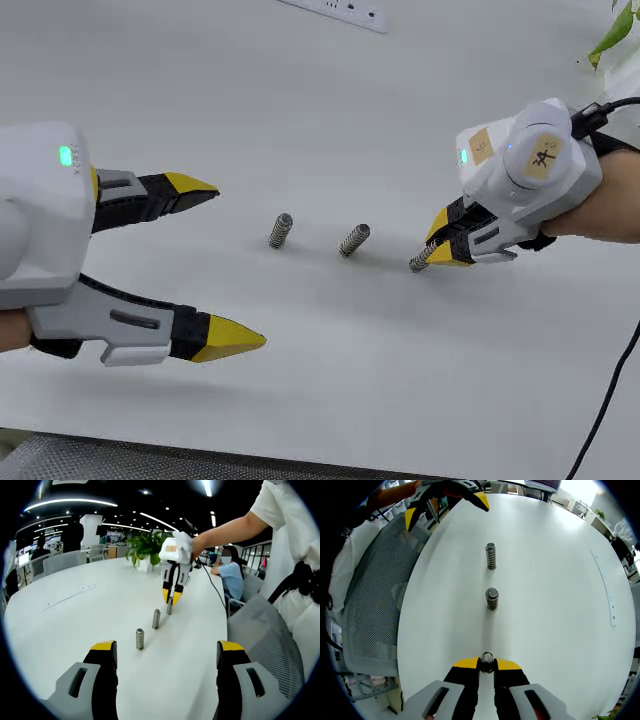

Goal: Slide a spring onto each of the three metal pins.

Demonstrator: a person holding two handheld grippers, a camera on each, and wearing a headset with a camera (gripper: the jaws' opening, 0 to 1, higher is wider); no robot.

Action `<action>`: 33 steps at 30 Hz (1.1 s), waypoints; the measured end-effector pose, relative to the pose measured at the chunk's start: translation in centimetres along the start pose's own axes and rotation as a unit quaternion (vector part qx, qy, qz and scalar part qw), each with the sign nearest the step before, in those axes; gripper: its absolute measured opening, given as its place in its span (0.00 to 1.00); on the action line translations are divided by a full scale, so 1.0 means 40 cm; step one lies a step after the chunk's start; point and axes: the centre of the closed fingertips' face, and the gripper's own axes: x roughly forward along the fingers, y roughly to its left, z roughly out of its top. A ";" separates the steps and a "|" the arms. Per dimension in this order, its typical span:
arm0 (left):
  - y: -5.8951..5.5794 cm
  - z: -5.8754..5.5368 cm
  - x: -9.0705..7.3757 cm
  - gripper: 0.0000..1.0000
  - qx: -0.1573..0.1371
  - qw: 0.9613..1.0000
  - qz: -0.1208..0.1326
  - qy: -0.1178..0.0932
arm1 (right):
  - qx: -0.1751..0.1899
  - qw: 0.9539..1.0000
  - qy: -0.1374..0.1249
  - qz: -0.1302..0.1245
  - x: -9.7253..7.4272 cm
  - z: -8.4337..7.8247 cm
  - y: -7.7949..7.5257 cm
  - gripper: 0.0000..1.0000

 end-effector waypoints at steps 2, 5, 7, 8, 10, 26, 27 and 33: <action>0.000 0.000 0.000 0.81 0.000 1.000 0.000 0.000 | -0.001 1.000 0.000 0.001 0.004 -0.002 -0.001 0.07; 0.001 0.001 -0.001 0.81 0.000 1.000 0.001 -0.001 | -0.002 1.000 0.001 0.001 0.009 -0.004 -0.002 0.07; 0.001 0.000 -0.001 0.80 0.000 1.000 0.001 0.000 | -0.004 1.000 0.002 0.000 0.010 -0.001 0.001 0.07; 0.001 0.000 -0.001 0.80 0.000 1.000 0.001 -0.001 | -0.005 1.000 0.002 0.000 0.011 0.000 0.003 0.07; 0.001 0.000 -0.001 0.80 -0.001 1.000 0.001 0.000 | -0.006 1.000 0.004 0.000 0.012 -0.001 0.002 0.07; 0.002 -0.001 -0.002 0.80 -0.001 1.000 0.001 0.000 | 0.000 1.000 -0.003 0.001 0.013 0.003 0.007 0.08; 0.002 -0.001 -0.002 0.80 -0.001 1.000 0.002 0.000 | 0.002 1.000 -0.004 0.001 0.014 0.002 0.004 0.09; 0.001 -0.001 -0.002 0.80 0.000 1.000 0.001 0.001 | 0.005 1.000 -0.006 0.001 0.011 0.000 0.004 0.11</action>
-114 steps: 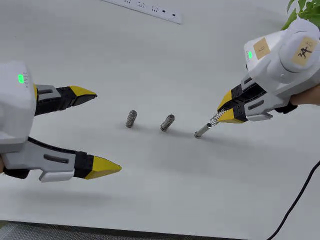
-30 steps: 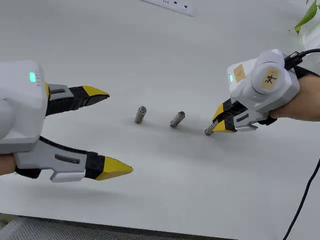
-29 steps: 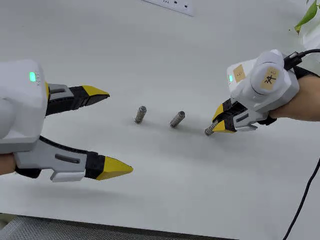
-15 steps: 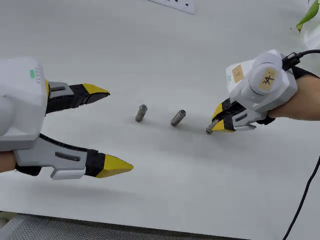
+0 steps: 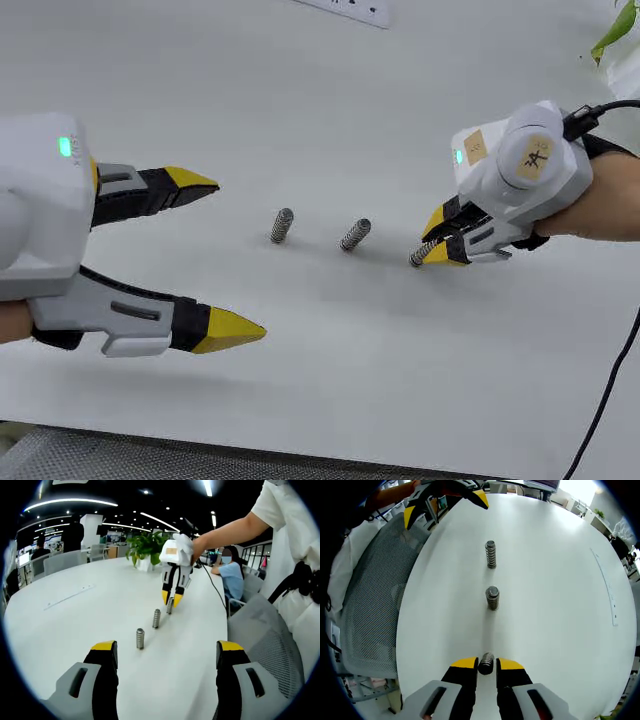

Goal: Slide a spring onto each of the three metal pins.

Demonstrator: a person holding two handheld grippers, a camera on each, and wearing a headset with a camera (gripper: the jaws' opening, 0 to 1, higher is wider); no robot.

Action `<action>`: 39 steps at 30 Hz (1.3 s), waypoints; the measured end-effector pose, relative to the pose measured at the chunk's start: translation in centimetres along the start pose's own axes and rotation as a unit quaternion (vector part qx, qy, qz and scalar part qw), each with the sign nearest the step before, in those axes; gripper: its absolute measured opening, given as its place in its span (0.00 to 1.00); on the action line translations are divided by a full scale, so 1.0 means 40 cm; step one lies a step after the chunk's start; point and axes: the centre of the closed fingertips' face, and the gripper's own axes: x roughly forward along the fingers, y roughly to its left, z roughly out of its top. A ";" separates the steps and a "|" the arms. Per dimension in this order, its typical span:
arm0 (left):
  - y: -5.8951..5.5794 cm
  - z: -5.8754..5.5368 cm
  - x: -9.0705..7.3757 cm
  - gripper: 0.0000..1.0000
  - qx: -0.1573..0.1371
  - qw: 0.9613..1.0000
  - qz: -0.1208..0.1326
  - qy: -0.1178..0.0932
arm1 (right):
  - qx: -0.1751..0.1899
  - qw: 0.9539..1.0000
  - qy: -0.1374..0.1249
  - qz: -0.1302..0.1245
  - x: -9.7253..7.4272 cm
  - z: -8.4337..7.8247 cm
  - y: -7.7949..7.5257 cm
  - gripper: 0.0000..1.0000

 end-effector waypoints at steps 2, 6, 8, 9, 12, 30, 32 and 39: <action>0.000 0.001 0.000 0.80 0.000 1.000 0.000 0.000 | -0.001 1.000 0.000 -0.002 -0.002 -0.002 -0.001 0.12; 0.000 0.003 -0.001 0.80 0.002 1.000 0.000 0.000 | 0.002 1.000 -0.004 -0.007 -0.008 0.003 0.001 0.15; -0.001 0.002 -0.002 0.80 0.002 1.000 0.000 0.001 | 0.005 1.000 -0.007 -0.008 -0.012 0.004 0.001 0.16; -0.001 0.002 -0.002 0.80 0.002 1.000 -0.001 0.001 | 0.006 1.000 -0.009 -0.009 -0.015 0.005 0.002 0.17; -0.004 0.001 -0.003 0.81 0.007 1.000 -0.002 0.004 | 0.013 1.000 -0.016 -0.015 -0.020 0.005 0.000 0.20; 0.001 0.004 -0.020 0.93 0.022 1.000 0.003 0.005 | 0.085 0.987 -0.119 -0.066 -0.127 0.018 0.038 0.44; 0.001 0.002 -0.023 0.94 0.023 1.000 0.003 0.007 | 0.093 0.983 -0.136 -0.077 -0.142 0.019 0.052 0.46; -0.003 0.008 -0.029 0.99 0.034 0.999 0.002 -0.004 | 0.143 0.960 -0.212 -0.110 -0.179 0.017 0.095 0.59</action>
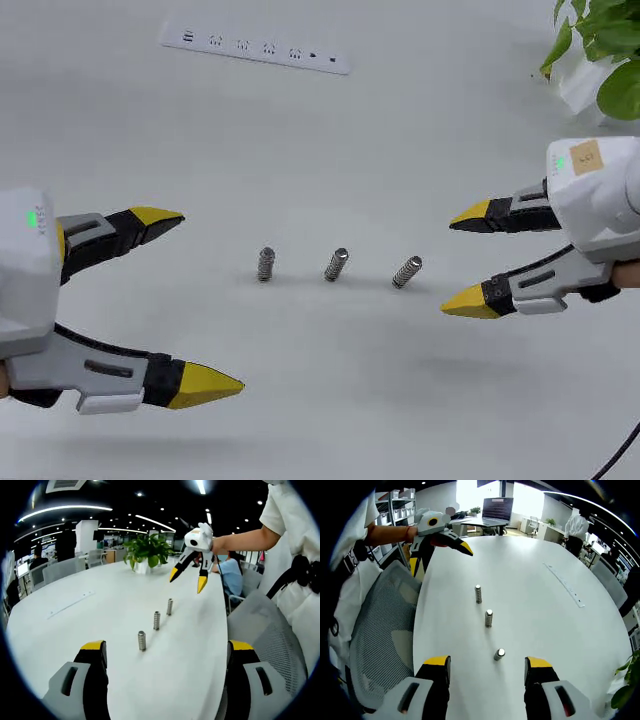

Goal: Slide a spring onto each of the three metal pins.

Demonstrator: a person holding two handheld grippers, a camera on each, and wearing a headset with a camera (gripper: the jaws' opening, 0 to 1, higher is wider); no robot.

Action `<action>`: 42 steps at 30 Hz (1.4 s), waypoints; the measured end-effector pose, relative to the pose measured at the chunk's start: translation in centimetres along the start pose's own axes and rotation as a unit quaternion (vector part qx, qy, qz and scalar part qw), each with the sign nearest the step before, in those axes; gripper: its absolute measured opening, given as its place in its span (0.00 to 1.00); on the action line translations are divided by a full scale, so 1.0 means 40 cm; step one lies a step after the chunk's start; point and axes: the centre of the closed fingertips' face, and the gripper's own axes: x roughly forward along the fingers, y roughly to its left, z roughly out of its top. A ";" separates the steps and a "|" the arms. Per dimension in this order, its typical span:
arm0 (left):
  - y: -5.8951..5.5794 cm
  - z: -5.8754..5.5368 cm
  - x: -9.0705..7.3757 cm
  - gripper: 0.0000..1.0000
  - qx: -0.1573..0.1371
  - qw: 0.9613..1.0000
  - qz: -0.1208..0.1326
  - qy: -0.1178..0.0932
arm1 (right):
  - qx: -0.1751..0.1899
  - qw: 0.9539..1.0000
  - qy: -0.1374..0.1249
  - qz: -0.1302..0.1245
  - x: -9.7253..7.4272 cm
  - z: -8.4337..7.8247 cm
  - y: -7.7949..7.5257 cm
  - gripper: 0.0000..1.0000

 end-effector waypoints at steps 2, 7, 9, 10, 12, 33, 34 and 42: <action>-0.002 -0.001 -0.002 0.99 0.002 1.000 -0.002 0.000 | 0.024 0.999 -0.026 -0.007 -0.012 -0.007 0.012 0.65; -0.008 -0.009 -0.004 0.99 0.007 1.000 -0.006 0.007 | 0.061 0.996 -0.065 -0.024 -0.033 -0.046 0.035 0.77; -0.008 -0.011 -0.003 0.99 0.005 1.000 -0.005 0.006 | 0.075 0.993 -0.085 -0.029 -0.039 -0.059 0.042 0.81; -0.008 -0.012 -0.002 0.99 0.004 1.000 -0.004 0.007 | 0.082 0.992 -0.093 -0.032 -0.040 -0.065 0.044 0.83; -0.009 -0.017 -0.002 0.99 0.005 1.000 -0.004 0.010 | 0.095 0.989 -0.107 -0.037 -0.043 -0.082 0.047 0.86; -0.001 -0.070 0.011 0.99 -0.011 0.999 0.021 0.024 | 0.130 0.978 -0.154 -0.053 -0.024 -0.139 0.080 0.99; -0.001 -0.072 0.013 0.99 -0.012 0.999 0.022 0.023 | 0.130 0.978 -0.154 -0.053 -0.025 -0.138 0.081 0.99; -0.009 -0.089 0.018 0.99 -0.020 0.999 0.025 0.024 | 0.132 0.977 -0.159 -0.060 -0.033 -0.136 0.075 0.99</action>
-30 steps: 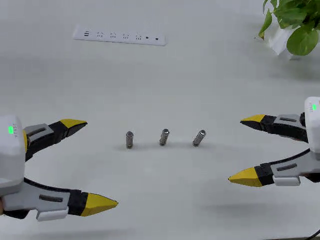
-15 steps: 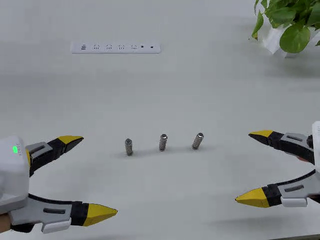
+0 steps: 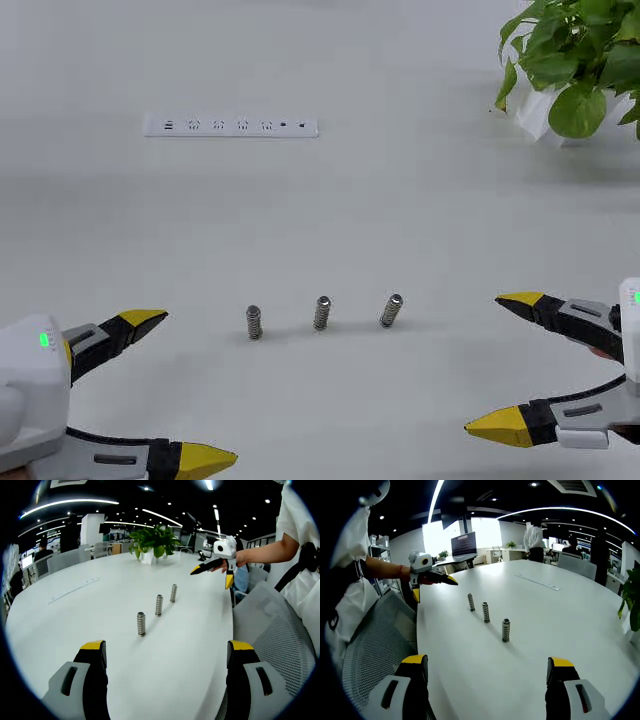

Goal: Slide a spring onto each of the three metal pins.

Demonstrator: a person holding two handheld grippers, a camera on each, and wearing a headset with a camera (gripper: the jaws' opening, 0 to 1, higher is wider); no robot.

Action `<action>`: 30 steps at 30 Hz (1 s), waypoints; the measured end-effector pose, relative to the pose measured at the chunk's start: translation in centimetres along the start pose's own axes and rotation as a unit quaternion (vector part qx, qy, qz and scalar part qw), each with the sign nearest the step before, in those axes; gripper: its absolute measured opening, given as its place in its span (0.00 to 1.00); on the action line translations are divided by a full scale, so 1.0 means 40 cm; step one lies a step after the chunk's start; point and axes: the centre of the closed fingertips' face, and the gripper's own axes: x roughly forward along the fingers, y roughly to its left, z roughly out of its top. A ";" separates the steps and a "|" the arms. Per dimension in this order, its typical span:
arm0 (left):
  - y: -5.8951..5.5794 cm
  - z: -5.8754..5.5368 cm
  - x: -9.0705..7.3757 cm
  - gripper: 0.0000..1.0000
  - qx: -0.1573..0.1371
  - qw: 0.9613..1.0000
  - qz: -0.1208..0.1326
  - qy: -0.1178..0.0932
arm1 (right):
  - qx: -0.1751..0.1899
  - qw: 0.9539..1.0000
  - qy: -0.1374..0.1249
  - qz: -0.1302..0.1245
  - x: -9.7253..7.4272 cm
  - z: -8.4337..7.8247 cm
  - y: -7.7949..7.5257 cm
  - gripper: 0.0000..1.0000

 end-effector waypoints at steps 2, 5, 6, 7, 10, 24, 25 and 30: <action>0.001 -0.006 0.002 0.99 -0.003 1.000 0.001 0.001 | -0.001 1.000 0.000 0.001 0.002 -0.002 -0.002 0.98; 0.000 -0.012 0.004 0.99 -0.006 1.000 0.002 0.002 | 0.000 1.000 0.003 0.002 0.007 -0.005 0.001 0.98; -0.001 -0.012 0.004 0.99 -0.006 1.000 0.002 0.002 | -0.001 1.000 0.005 0.001 0.008 -0.005 0.000 0.97; -0.002 -0.013 0.003 0.99 -0.007 1.000 0.002 0.002 | -0.001 1.000 0.005 0.001 0.008 -0.003 0.001 0.97; -0.004 -0.014 0.002 0.99 -0.006 1.000 0.002 0.004 | 0.000 1.000 0.001 -0.001 0.007 0.005 0.001 0.96; -0.010 -0.011 -0.001 0.99 -0.005 1.000 0.000 0.003 | -0.001 1.000 0.003 -0.001 -0.002 0.000 -0.004 0.95; -0.010 -0.012 -0.001 0.99 -0.005 1.000 0.000 0.003 | 0.000 1.000 0.003 -0.001 -0.001 0.000 -0.004 0.95; -0.008 -0.013 0.000 0.99 -0.005 1.000 -0.001 0.004 | -0.001 1.000 0.006 0.000 -0.002 -0.005 -0.007 0.94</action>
